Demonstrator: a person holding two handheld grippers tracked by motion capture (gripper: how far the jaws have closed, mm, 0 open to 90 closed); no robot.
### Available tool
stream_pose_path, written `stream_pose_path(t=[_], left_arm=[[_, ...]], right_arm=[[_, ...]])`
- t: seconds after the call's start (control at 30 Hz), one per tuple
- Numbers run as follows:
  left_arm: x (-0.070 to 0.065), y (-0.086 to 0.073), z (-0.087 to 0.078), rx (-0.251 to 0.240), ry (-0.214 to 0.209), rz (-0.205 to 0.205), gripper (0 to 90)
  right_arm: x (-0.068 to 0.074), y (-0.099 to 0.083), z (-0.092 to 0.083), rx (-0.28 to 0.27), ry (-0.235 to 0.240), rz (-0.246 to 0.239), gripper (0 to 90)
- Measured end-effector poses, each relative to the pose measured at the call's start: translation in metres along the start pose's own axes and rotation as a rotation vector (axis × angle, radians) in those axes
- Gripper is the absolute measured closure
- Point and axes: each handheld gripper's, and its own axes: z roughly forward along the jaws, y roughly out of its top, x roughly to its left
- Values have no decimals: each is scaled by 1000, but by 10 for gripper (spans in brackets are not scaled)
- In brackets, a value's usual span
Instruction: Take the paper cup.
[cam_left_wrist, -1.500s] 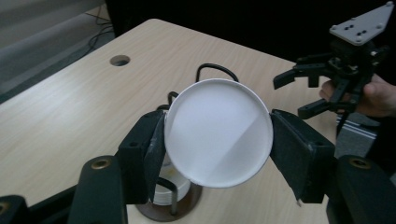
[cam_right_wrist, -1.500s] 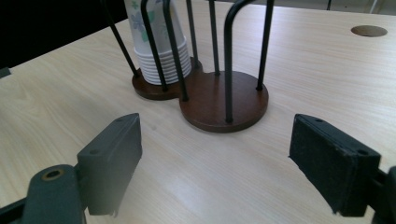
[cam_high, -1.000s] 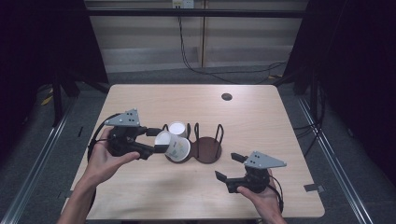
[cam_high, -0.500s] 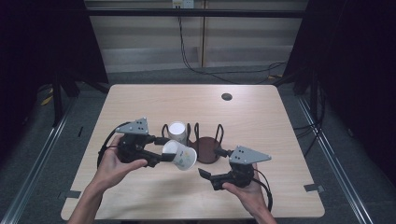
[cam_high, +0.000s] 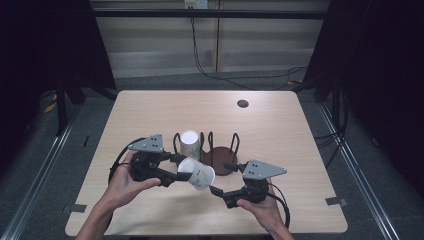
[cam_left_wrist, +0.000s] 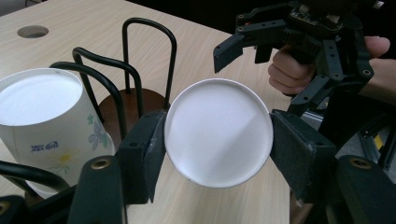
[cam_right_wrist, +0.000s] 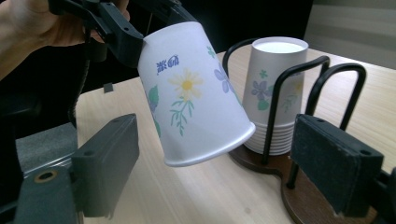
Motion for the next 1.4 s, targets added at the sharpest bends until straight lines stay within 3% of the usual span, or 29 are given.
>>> stream_pose_path(t=[0.37, 1.0, 1.4], left_arm=[[-5, 0, 7, -15, -71, -2, 375], [-15, 5, 16, -9, -136, 1, 375], [-11, 3, 15, -18, -161, -20, 375]], right_arm=[[6, -1, 6, -11, 67, -30, 137], [8, -7, 15, 3, 137, -42, 154], [10, -12, 17, 30, 150, -63, 260]])
